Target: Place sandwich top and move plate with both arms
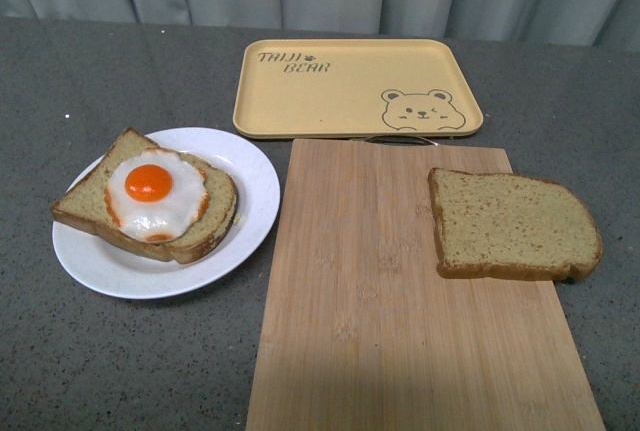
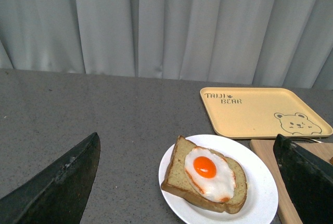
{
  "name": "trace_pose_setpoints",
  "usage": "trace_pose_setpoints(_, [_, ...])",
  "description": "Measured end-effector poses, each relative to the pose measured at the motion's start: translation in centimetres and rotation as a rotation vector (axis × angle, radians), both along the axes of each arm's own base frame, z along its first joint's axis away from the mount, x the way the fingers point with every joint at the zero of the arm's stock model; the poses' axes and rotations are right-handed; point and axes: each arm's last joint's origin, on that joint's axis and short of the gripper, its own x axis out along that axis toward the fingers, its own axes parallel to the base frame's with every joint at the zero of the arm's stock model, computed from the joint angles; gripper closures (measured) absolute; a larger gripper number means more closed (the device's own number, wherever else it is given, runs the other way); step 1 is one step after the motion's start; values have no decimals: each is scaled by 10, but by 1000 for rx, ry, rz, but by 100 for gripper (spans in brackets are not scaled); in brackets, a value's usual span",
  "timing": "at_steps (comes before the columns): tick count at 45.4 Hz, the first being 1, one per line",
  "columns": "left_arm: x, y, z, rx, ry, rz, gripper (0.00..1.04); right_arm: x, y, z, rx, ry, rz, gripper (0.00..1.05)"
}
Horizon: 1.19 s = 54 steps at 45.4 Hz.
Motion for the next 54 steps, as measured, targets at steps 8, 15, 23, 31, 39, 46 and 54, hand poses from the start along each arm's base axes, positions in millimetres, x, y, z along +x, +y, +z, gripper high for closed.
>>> trace_pose_setpoints(8, [0,0,0,0,0,0,7,0,0,0,0,0,0,9])
trace_pose_setpoints(15, [0,0,0,0,0,0,7,0,0,0,0,0,0,9])
trace_pose_setpoints(23, [0,0,0,0,0,0,7,0,0,0,0,0,0,9])
trace_pose_setpoints(31, [0,0,0,0,0,0,7,0,0,0,0,0,0,9])
trace_pose_setpoints(39, [0,0,0,0,0,0,7,0,0,0,0,0,0,9])
trace_pose_setpoints(46, [0,0,0,0,0,0,7,0,0,0,0,0,0,9])
trace_pose_setpoints(54, [0,0,0,0,0,0,7,0,0,0,0,0,0,9])
